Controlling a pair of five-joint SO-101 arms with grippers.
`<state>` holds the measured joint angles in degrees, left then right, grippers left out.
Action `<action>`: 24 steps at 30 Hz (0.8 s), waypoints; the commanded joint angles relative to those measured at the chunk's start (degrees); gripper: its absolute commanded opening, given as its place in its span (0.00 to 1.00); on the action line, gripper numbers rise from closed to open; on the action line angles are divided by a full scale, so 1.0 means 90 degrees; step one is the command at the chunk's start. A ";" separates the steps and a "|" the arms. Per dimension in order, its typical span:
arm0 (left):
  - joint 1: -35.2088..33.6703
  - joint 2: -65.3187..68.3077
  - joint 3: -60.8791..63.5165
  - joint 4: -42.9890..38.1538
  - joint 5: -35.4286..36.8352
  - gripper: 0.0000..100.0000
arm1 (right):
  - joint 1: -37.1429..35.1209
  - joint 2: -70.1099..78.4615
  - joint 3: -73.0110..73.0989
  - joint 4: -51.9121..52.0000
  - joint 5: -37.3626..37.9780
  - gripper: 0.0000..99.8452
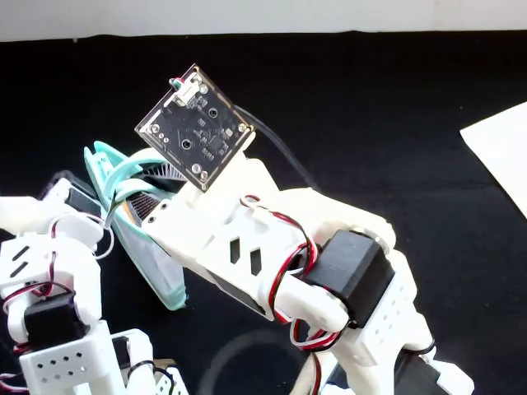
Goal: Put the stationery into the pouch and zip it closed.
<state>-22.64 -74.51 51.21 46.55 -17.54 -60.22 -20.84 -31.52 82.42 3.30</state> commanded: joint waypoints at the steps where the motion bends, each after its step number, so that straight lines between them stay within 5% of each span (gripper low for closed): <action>1: -0.0239 -0.0044 -0.0825 -0.0098 0.0010 0.01 | -0.0024 -0.0024 -0.0190 0.0024 0.0049 0.01; 7: -0.0425 -0.0054 -0.1236 0.0449 0.0010 0.04 | -0.0044 -0.0044 -0.0249 0.0376 0.0049 0.01; 12: -0.0415 -0.0288 -0.2584 0.2276 0.0059 0.21 | -0.0024 -0.0044 -0.0200 0.0357 0.0049 0.01; 18: 0.0190 -0.0689 -0.4664 0.4874 0.0010 0.23 | -0.0024 -0.0044 -0.0239 0.0337 0.0039 0.01; 24: 0.0220 -0.0747 -0.4938 0.5490 0.0039 0.23 | -0.0024 -0.0054 -0.0542 0.0112 0.0039 0.01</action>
<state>-21.76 -81.36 7.69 95.08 -17.63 -60.22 -20.84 -32.57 85.23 3.30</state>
